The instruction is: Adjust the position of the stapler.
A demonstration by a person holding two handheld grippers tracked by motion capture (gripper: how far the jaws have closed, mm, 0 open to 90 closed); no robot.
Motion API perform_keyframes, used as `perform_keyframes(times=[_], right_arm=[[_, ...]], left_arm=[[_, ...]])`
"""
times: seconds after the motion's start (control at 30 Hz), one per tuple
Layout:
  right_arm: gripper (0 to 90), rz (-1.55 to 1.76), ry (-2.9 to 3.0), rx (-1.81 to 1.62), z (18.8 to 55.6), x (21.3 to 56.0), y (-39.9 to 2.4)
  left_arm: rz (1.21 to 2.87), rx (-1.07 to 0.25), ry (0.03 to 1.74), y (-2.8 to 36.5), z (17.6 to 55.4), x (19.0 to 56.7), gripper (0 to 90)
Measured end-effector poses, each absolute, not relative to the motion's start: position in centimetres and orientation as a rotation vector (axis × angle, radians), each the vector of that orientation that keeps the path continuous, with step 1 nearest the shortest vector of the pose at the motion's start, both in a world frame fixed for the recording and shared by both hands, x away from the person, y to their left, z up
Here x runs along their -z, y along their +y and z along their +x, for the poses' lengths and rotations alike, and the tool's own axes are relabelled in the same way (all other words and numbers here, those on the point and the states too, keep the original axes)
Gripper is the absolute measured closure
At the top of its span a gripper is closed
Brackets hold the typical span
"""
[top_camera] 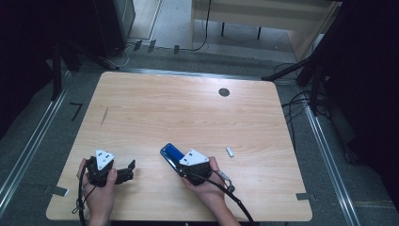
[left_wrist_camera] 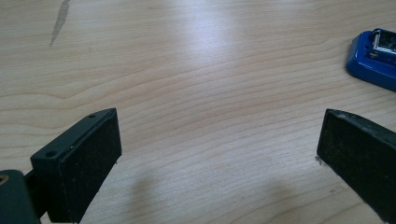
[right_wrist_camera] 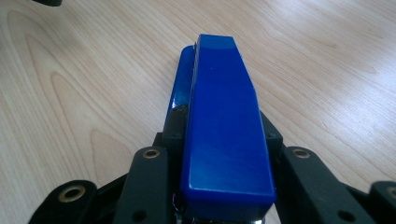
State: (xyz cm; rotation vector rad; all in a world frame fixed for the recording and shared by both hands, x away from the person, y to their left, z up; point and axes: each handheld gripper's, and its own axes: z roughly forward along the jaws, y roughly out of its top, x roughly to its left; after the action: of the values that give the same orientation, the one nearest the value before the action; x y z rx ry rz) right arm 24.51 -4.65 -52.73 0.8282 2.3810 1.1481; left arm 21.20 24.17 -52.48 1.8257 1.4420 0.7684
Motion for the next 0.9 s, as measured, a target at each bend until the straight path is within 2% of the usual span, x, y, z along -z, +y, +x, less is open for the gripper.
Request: perform_keyframes(times=[0.9], right_arm=[[66.7,0.649,2.452,-1.178,23.4,52.8,-8.7]], left_arm=[[1.902,-0.690,1.290,19.8,20.3,52.7,0.1]])
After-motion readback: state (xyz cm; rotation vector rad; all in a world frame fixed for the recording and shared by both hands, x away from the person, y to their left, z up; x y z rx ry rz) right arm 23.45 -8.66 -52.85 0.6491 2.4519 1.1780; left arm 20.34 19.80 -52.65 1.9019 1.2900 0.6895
